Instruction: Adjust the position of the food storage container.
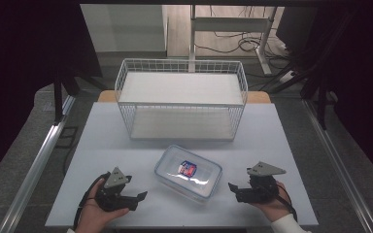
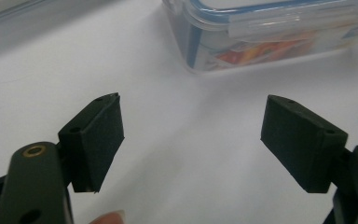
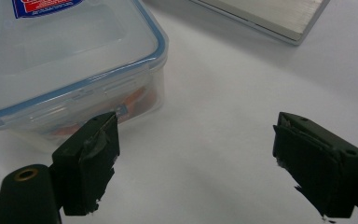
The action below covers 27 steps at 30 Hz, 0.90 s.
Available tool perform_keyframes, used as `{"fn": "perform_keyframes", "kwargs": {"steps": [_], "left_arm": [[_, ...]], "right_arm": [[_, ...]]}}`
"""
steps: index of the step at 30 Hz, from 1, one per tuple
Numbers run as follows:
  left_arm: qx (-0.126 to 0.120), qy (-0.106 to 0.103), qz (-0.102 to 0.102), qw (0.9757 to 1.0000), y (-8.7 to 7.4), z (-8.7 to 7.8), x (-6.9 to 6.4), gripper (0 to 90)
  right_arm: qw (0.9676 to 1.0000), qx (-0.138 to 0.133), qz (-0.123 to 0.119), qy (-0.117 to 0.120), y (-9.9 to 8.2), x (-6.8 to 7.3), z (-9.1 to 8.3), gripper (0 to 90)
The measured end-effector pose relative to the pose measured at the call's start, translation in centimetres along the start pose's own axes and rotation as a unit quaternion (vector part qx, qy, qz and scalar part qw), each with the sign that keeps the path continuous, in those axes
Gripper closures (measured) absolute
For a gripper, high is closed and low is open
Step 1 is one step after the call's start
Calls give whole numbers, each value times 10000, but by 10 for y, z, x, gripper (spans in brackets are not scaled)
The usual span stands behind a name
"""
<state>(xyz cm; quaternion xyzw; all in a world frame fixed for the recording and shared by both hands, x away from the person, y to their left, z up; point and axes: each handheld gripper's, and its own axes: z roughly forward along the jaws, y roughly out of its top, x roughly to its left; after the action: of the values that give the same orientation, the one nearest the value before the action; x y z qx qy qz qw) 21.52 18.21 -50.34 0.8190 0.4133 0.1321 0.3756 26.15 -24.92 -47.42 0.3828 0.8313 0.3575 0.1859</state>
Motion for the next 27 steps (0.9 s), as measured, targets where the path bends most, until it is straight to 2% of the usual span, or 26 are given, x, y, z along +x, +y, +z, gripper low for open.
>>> {"fn": "perform_keyframes", "kwargs": {"steps": [14, 27], "left_arm": [[-87, 26, -34, 10000, -1, -4, 2, 207], [-119, 44, -81, 9999, -1, -6, 6, 207]], "right_arm": [[10000, 49, -32, 41, 0, 0, 1, 168], [9999, 36, 98, 81, 2, -3, -1, 223]]}}
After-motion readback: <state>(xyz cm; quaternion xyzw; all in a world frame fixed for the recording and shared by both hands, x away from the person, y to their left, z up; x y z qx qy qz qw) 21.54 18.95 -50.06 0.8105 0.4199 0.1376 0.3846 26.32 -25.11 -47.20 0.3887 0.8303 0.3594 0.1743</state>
